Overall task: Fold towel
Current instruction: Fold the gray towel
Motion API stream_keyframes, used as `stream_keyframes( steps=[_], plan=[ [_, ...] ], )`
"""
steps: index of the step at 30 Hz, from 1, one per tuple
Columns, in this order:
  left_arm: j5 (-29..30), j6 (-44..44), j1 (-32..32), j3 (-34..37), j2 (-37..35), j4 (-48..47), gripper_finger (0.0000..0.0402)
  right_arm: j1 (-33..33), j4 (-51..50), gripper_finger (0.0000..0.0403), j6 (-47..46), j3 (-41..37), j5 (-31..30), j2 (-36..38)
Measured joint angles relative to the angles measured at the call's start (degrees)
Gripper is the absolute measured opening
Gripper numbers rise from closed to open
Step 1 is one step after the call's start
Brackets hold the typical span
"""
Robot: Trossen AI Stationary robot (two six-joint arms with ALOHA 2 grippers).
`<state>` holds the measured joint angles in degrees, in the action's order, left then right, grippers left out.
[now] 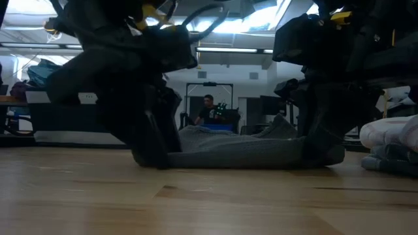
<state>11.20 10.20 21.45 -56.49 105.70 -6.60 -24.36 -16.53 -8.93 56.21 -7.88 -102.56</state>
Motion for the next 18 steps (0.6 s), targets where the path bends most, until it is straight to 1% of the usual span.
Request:
stream_keyframes(
  steps=[4,7,10,13,16,17,18],
  plan=[
    [1.35,-0.31,0.35,-0.09,1.67,0.3,0.023,0.0,0.06,0.0047,0.0,0.0,0.0,0.04],
    [2.63,1.28,0.38,-0.09,1.8,0.18,0.0213,-0.02,0.12,0.0046,-0.02,0.0,0.94,0.04],
    [2.58,2.08,0.46,-0.01,0.7,-0.03,0.0167,-0.01,0.19,0.0034,-1.29,0.0,3.11,0.04],
    [2.67,2.78,1.04,0.09,-0.72,-0.59,0.01,-0.02,0.41,0.0014,-4.44,0.04,5.55,0.07],
    [2.74,4.81,1.96,0.24,-3.04,-1.3,0.003,-0.02,0.37,0.0013,-7.1,0.05,8.54,0.07],
    [2.73,5.81,2.34,0.24,-4.02,-1.05,0.0016,-0.04,0.35,0.0016,-8.3,0.07,10.11,0.07],
    [2.69,6.43,2.8,0.21,-5.07,-0.96,0.001,-0.07,0.29,0.0019,-9.31,0.25,12.01,0.07]
  ],
)
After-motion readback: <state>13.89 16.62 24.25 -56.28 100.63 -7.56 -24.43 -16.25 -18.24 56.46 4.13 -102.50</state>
